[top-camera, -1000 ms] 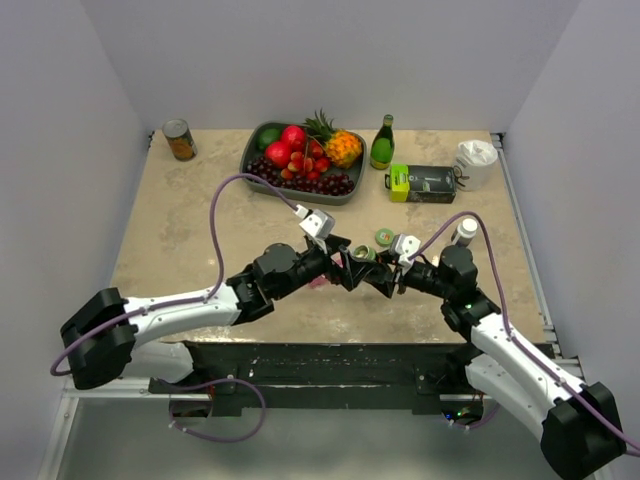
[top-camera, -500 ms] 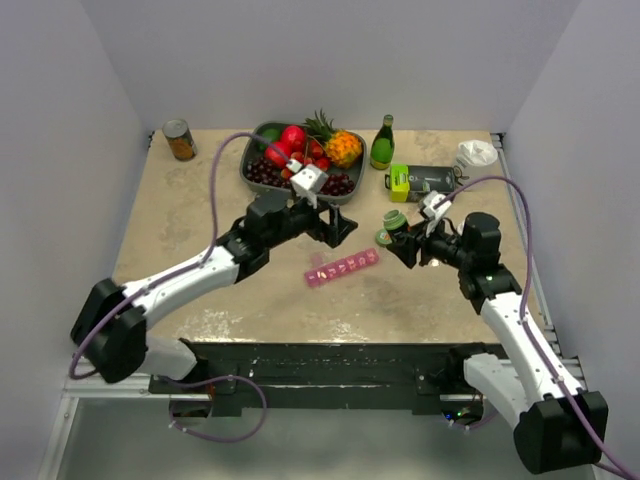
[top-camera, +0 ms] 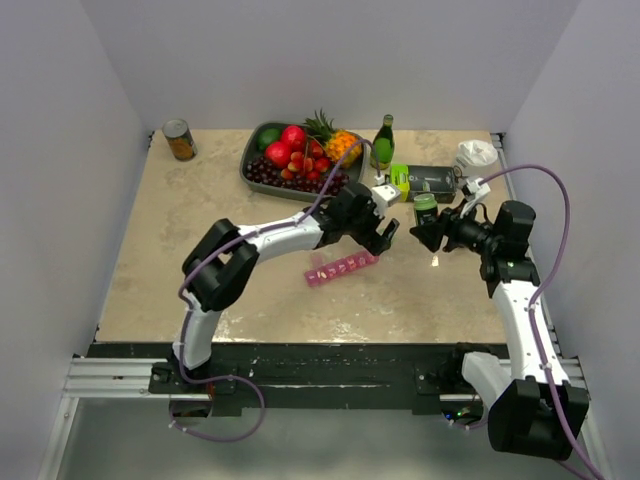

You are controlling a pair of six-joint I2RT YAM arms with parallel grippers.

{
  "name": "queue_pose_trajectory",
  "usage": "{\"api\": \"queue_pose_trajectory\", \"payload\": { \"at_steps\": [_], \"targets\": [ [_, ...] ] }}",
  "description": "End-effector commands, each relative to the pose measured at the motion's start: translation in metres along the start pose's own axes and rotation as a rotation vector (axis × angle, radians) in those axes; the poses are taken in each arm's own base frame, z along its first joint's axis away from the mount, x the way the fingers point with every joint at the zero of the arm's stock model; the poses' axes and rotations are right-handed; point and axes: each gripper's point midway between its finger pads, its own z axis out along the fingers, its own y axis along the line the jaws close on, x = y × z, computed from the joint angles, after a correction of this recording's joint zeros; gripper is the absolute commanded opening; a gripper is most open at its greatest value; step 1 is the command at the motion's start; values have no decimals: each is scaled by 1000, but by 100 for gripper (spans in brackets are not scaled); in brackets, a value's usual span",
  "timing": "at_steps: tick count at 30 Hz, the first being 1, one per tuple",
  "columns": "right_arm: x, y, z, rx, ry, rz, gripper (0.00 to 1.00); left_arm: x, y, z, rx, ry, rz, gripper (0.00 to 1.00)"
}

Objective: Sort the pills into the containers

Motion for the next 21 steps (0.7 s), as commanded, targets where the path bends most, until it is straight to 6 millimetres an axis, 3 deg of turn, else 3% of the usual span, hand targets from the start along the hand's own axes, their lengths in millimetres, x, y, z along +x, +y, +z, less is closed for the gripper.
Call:
{"api": "queue_pose_trajectory", "payload": {
  "at_steps": [1,3,4,5,13,21],
  "targets": [
    [-26,9,-5,-49,-76,-26,0,4,5,23,-96,43,42,95],
    [-25,8,-4,-53,-76,-18,0,-1,3,30,-118,37,52,96],
    [-25,8,-3,-54,-75,-15,0,8,6,38,-135,63,47,96],
    [-25,8,-4,-54,-77,-14,0,1,8,40,-152,52,49,96],
    [-24,7,-4,-55,-81,-13,0,13,12,68,-195,87,35,93],
    [-24,7,-4,-54,-80,-11,0,14,11,83,-209,95,25,78]
  ]
}}
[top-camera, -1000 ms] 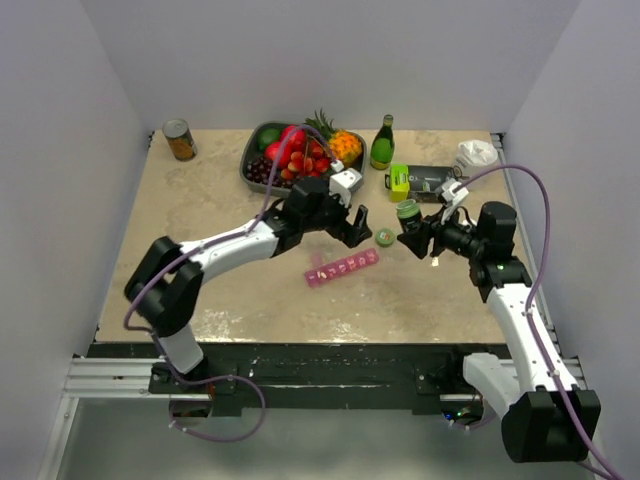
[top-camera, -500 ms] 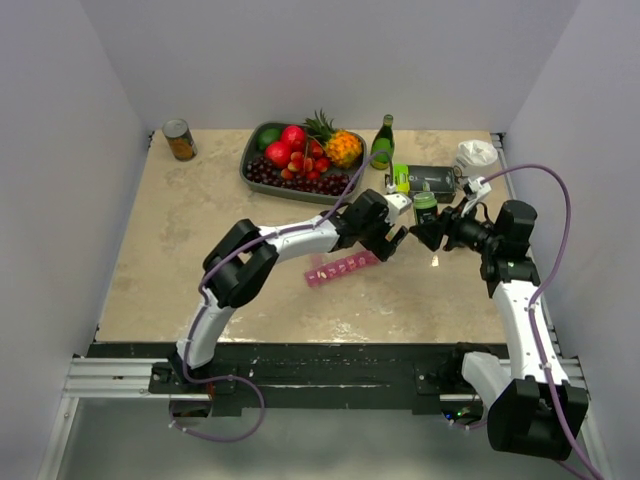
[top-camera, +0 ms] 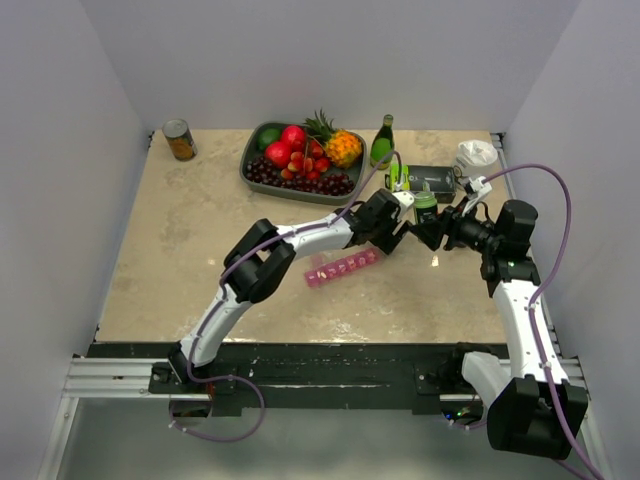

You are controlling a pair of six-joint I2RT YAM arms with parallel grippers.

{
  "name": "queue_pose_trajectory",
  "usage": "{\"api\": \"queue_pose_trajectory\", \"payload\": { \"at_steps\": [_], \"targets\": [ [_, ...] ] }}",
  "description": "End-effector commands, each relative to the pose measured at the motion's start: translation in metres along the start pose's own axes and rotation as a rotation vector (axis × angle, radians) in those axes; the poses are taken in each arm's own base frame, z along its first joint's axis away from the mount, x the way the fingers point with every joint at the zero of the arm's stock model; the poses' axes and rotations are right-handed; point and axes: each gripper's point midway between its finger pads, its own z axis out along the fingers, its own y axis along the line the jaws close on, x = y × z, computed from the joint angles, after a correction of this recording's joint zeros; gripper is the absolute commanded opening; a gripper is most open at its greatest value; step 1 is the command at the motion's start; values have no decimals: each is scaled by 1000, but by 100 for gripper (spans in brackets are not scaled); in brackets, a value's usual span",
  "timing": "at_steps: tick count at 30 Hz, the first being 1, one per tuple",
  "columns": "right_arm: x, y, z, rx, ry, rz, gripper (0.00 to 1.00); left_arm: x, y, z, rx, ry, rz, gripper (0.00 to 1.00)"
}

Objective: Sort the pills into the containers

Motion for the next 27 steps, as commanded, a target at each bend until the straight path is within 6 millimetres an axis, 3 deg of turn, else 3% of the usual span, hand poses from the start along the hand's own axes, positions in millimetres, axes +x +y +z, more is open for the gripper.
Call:
{"api": "queue_pose_trajectory", "payload": {
  "at_steps": [1,6,8,9,11,12,13,14,15,16,17,18,19,20,21,22,23,24,25,26,27],
  "targets": [
    [-14,5,-1,-22,-43,-40,0,-13,-8,2,2,-19,-13,76],
    [-13,4,-2,-18,-40,-50,0,-12,-11,2,16,-18,-14,52],
    [-12,4,-2,-18,-33,-54,0,-12,-11,-1,19,-24,-9,37],
    [-12,5,-3,-23,-32,-61,0,-27,-11,-10,22,-67,-17,32],
    [-11,6,-4,-27,-22,-75,0,-24,-10,-21,24,-83,-23,24],
    [-13,7,-4,-30,-21,-84,0,-56,-9,-45,32,-184,-33,21],
    [-10,7,-5,-32,-11,-88,0,-40,-9,-51,45,-170,-35,17],
    [-11,7,-6,-34,-9,-113,0,-43,-6,-64,55,-192,-54,15],
    [-13,10,-6,-44,-6,-128,0,-86,-5,-102,80,-339,-67,14],
    [-8,10,-7,-47,15,-141,0,-68,-9,-111,118,-321,-71,11],
    [-7,12,-8,-58,23,-152,0,-75,-5,-128,133,-355,-93,8],
    [-8,13,-9,-65,30,-168,0,-100,-6,-170,170,-454,-98,8],
    [-2,15,-11,-75,58,-192,0,-80,-4,-179,177,-432,-108,6],
    [1,16,-11,-85,74,-204,0,-81,2,-195,183,-459,-133,4],
    [0,18,-12,-91,83,-233,0,-93,2,-233,212,-527,-138,4],
    [9,19,-13,-102,122,-256,0,-69,3,-237,222,-498,-155,4],
    [12,20,-13,-110,138,-272,0,-64,10,-249,227,-511,-188,4],
    [12,22,-14,-120,150,-294,0,-68,9,-278,249,-563,-194,4],
    [19,24,-14,-134,182,-311,0,-47,12,-277,244,-537,-210,4],
    [21,24,-13,-141,195,-319,0,-41,15,-285,245,-540,-233,4],
    [20,26,-13,-149,201,-333,0,-42,15,-305,259,-580,-239,4]
  ]
}}
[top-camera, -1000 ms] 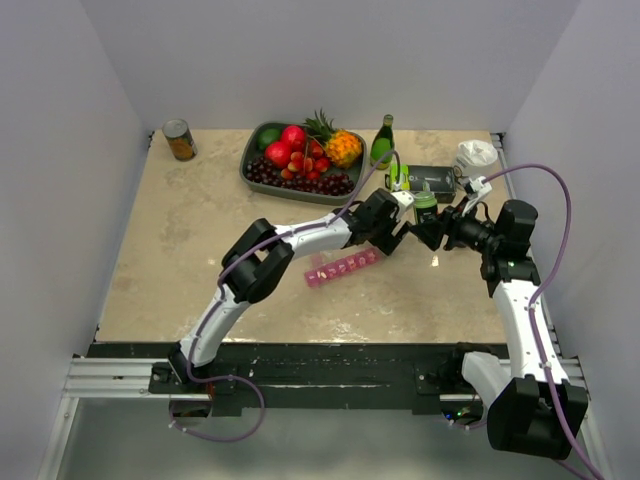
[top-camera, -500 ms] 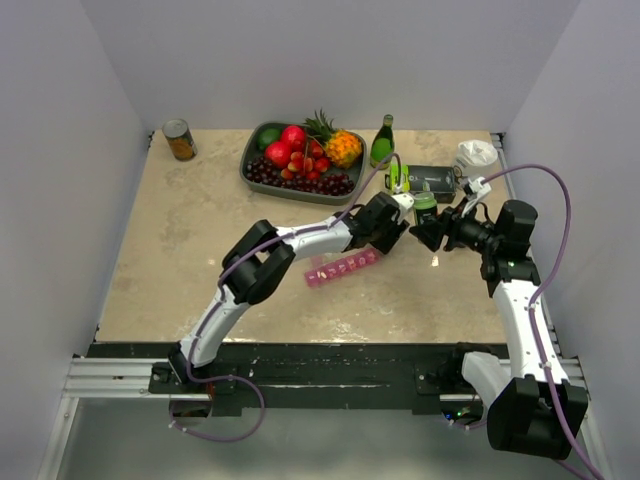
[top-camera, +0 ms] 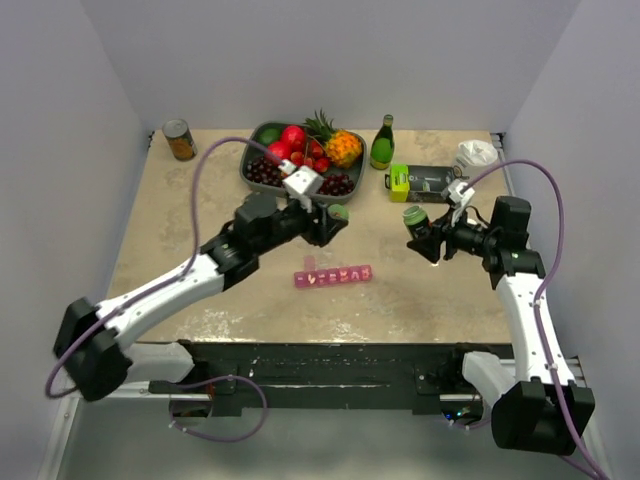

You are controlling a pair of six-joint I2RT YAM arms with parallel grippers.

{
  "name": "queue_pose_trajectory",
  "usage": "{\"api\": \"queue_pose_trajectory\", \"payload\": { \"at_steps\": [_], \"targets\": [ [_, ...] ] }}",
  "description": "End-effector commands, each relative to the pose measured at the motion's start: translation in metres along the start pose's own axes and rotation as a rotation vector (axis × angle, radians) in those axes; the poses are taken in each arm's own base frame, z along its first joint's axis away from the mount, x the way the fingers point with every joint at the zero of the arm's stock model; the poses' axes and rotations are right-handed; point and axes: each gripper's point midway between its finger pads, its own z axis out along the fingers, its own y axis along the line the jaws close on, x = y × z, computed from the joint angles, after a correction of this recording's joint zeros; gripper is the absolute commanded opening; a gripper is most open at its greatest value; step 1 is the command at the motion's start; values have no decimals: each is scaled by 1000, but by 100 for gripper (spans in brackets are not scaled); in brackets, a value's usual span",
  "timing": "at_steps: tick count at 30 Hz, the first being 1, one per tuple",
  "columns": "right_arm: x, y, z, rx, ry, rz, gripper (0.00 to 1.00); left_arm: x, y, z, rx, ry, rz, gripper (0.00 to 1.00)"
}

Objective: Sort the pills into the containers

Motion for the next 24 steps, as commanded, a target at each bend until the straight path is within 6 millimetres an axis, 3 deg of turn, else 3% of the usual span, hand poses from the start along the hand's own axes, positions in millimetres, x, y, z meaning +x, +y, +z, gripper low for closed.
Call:
{"api": "queue_pose_trajectory", "payload": {
  "at_steps": [1,3,4,6,7,9,10,14,24],
  "targets": [
    [1,17,-2,-87,67,-149,0,17,-7,-43,56,-25,-108,4],
    [4,21,0,-108,98,-177,0,7,-16,-60,86,-78,-152,4],
    [13,30,2,-150,134,-206,0,19,-16,-65,88,-69,-205,4],
    [25,38,6,-187,187,-238,0,10,-26,-76,139,-133,-239,4],
    [33,47,7,-229,217,-266,0,20,-26,-78,143,-124,-268,4],
    [47,51,8,-253,264,-288,0,12,-35,-83,197,-172,-327,3],
    [51,56,9,-275,280,-312,0,20,-36,-84,209,-167,-353,3],
    [63,61,11,-299,317,-350,0,14,-46,-87,282,-226,-456,3],
    [81,68,14,-327,367,-369,0,32,-55,-72,356,-208,-575,1]
  ]
}}
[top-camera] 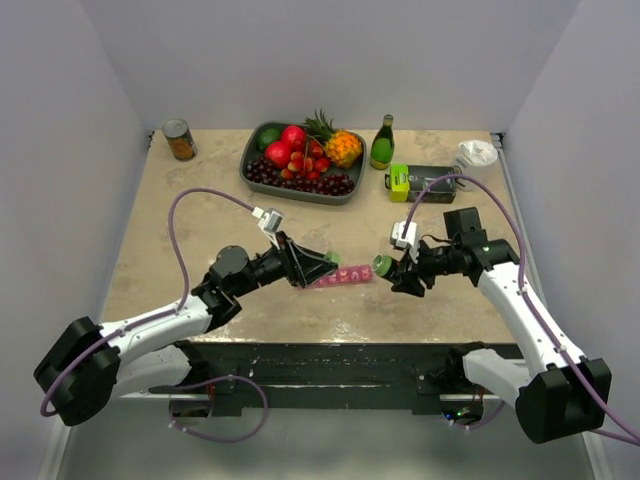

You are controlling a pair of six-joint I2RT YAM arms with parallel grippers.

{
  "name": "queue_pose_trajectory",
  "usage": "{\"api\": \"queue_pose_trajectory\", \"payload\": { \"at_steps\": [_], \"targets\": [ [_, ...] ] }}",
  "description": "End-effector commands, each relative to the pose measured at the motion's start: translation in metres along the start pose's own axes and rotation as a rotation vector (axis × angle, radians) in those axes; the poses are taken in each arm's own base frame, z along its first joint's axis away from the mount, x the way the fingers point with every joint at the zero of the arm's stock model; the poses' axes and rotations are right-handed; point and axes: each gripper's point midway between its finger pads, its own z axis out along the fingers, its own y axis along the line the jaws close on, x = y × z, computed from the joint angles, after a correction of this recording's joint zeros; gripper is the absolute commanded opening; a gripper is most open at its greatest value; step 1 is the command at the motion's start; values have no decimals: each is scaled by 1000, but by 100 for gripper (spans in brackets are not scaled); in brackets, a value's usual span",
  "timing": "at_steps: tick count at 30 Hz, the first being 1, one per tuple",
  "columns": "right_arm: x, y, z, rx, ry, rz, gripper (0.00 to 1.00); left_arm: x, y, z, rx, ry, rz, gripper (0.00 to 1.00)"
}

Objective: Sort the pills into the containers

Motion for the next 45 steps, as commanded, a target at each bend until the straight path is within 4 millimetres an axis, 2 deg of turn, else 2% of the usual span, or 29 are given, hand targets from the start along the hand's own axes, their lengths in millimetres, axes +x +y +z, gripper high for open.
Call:
{"api": "queue_pose_trajectory", "payload": {
  "at_steps": [1,11,15,23,31,40,45],
  "targets": [
    [2,3,3,-14,14,-42,0,-9,-23,7,115,-57,-42,1],
    [2,6,18,-69,65,-22,0,2,-24,33,146,-55,-102,0],
    [-5,7,22,-91,72,-12,0,7,-19,44,138,-47,-115,0],
    [-23,16,21,-138,21,-5,0,13,-5,49,75,-57,-134,0],
    [-38,22,21,-171,-14,0,0,14,-11,53,103,-56,-155,0],
    [-43,26,23,-184,-22,-3,0,10,-23,62,140,-60,-165,0],
    [-47,25,23,-183,-30,2,0,14,-30,68,169,-36,-171,0]
  ]
}}
